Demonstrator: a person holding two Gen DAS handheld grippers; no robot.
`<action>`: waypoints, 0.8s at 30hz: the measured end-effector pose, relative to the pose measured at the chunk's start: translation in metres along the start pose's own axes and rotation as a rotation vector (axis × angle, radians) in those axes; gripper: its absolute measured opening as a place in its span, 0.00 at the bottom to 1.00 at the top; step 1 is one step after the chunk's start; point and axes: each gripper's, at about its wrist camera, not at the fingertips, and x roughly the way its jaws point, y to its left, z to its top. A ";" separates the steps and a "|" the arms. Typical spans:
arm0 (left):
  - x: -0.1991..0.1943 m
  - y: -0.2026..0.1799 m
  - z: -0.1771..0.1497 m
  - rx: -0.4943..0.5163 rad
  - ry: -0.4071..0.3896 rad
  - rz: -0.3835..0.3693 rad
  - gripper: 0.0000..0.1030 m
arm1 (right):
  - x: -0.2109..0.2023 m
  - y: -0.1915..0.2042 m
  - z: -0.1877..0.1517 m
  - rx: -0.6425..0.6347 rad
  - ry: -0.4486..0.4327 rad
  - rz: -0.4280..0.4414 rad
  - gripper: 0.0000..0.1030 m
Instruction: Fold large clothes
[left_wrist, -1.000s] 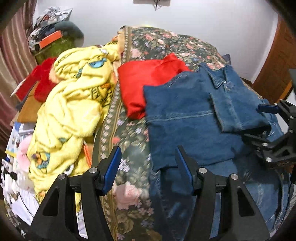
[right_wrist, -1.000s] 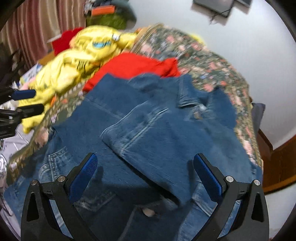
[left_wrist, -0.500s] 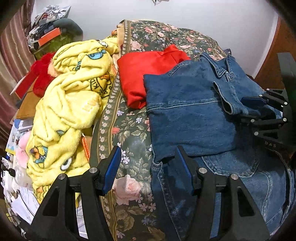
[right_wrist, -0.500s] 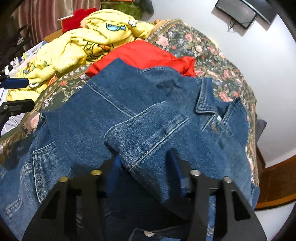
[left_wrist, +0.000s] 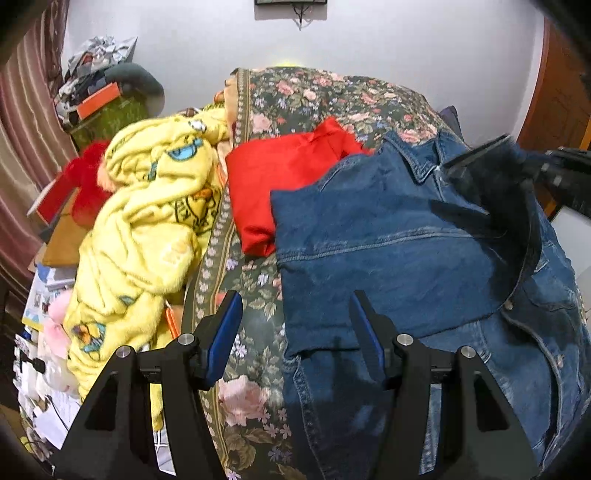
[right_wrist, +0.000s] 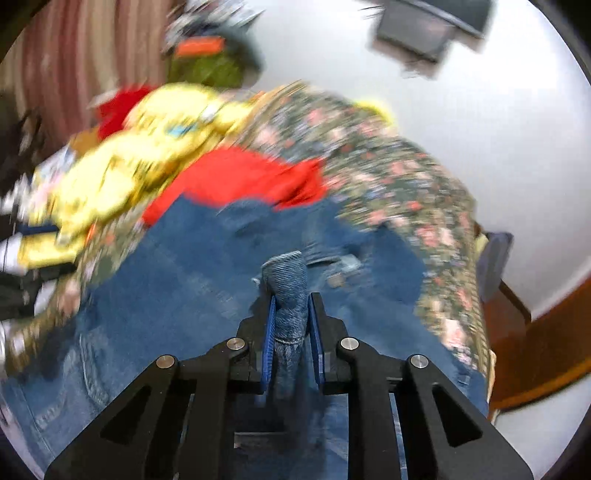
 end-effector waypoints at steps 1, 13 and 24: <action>-0.001 -0.002 0.002 0.003 -0.004 0.000 0.57 | -0.008 -0.013 0.000 0.043 -0.019 -0.002 0.15; 0.006 -0.044 0.011 0.058 0.007 -0.024 0.57 | -0.014 -0.120 -0.098 0.507 0.067 0.116 0.17; 0.025 -0.067 0.004 0.101 0.046 -0.034 0.57 | 0.021 -0.151 -0.192 0.938 0.221 0.321 0.43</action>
